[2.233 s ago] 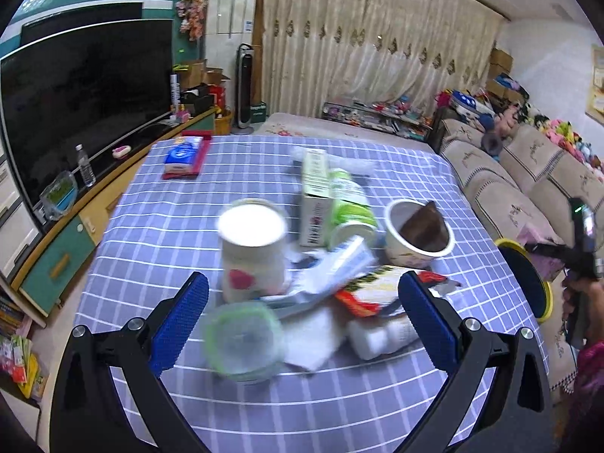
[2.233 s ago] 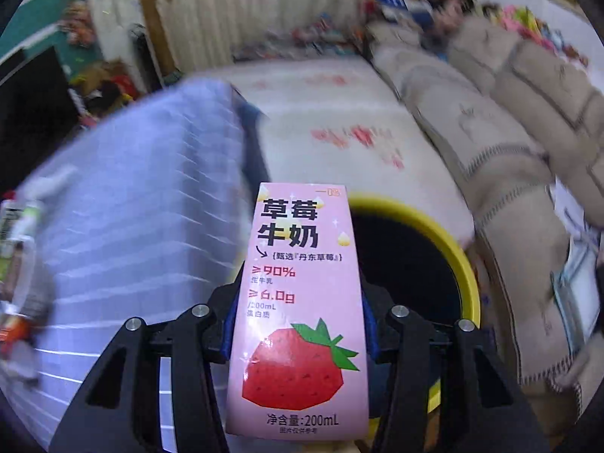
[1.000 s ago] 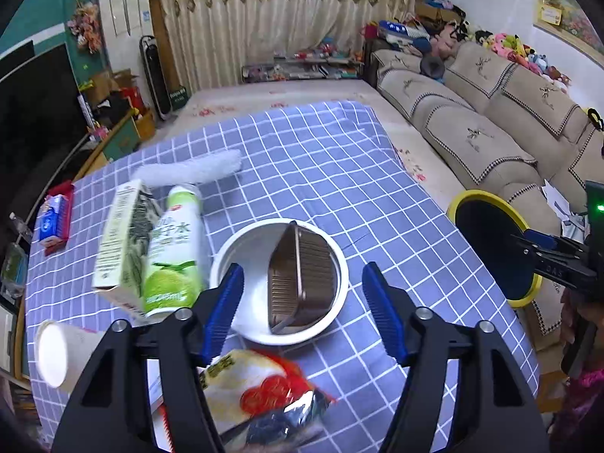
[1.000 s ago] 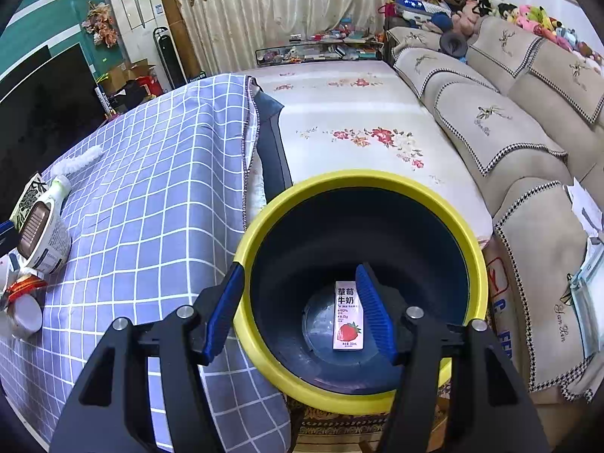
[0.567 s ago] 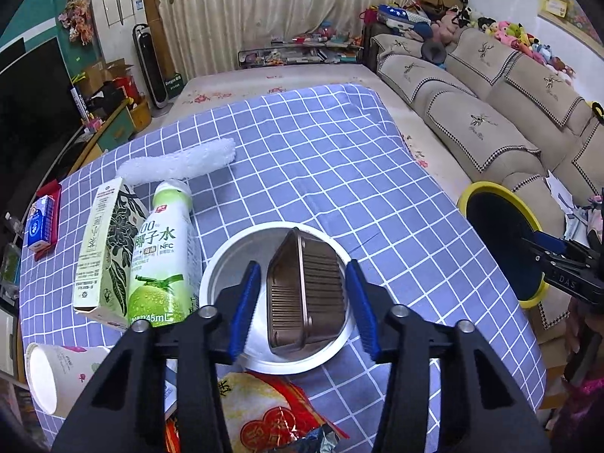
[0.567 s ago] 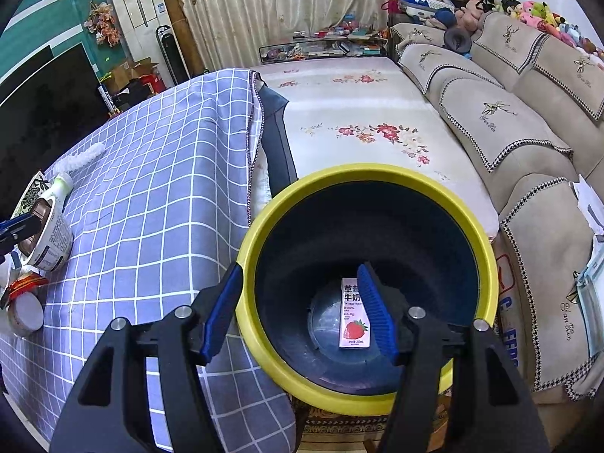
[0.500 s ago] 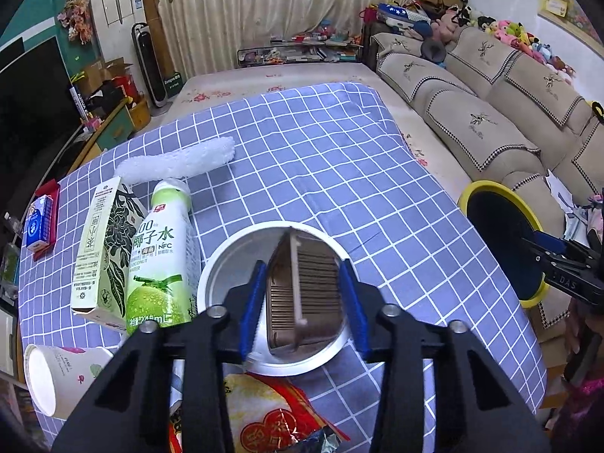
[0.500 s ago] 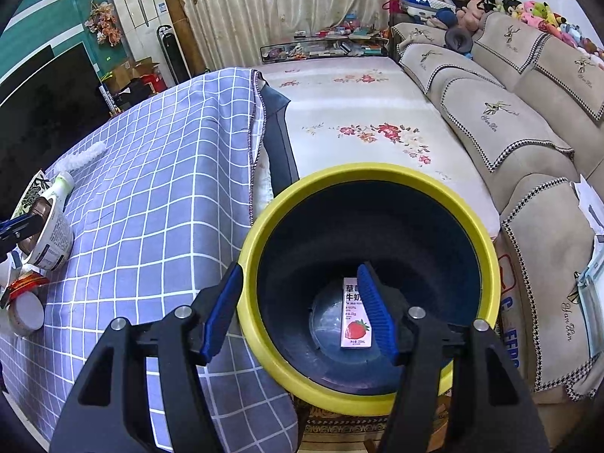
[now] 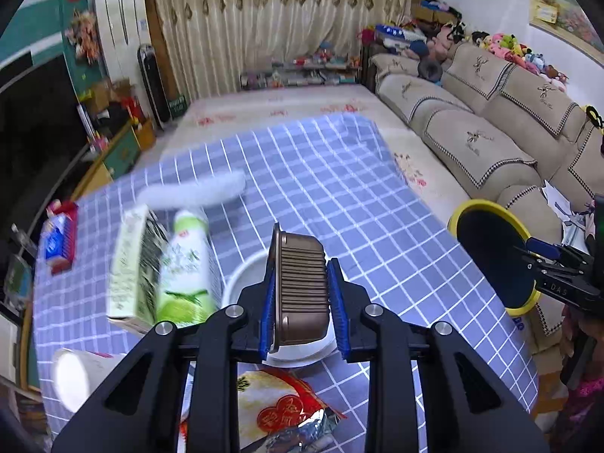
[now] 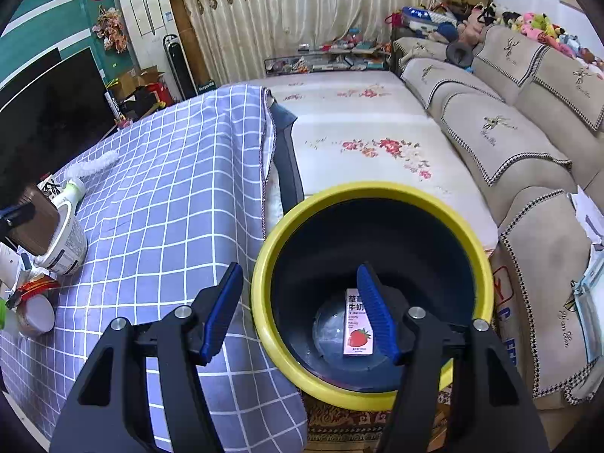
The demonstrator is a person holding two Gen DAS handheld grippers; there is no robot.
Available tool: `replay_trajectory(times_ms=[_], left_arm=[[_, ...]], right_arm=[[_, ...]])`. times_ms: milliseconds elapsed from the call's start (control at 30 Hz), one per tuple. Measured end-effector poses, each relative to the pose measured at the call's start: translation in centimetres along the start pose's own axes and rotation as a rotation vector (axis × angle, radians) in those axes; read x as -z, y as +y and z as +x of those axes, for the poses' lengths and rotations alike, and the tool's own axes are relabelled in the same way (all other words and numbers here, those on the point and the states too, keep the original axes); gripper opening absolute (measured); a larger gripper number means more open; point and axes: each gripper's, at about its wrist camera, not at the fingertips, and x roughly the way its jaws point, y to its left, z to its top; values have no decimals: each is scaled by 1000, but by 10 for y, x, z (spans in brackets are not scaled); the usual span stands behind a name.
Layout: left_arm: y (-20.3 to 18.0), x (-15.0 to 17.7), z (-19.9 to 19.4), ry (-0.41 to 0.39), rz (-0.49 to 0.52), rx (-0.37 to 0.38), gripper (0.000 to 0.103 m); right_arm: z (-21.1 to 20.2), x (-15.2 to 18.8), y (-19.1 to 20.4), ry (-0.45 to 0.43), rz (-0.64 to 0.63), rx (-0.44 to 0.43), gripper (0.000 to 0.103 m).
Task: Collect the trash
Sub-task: 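Grasp the brown foil tray from the white bowl with the left gripper, then carry the foil tray with the left gripper into the bin and release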
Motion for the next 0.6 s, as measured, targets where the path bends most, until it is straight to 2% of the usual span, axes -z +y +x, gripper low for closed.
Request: replay_trajectory(times_ms=[167, 333, 467, 600], left_arm=[[-15, -6, -33, -74, 48, 6, 26], [-51, -9, -52, -105, 108, 85, 26], [-95, -9, -44, -91, 178, 175, 26], [-148, -14, -18, -46, 237, 282, 26]], right_arm=[[-17, 5, -10, -31, 21, 12, 60], [-34, 16, -27, -56, 49, 56, 60], [-51, 25, -52, -77, 88, 105, 60], [-69, 37, -76, -97, 133, 145, 60]])
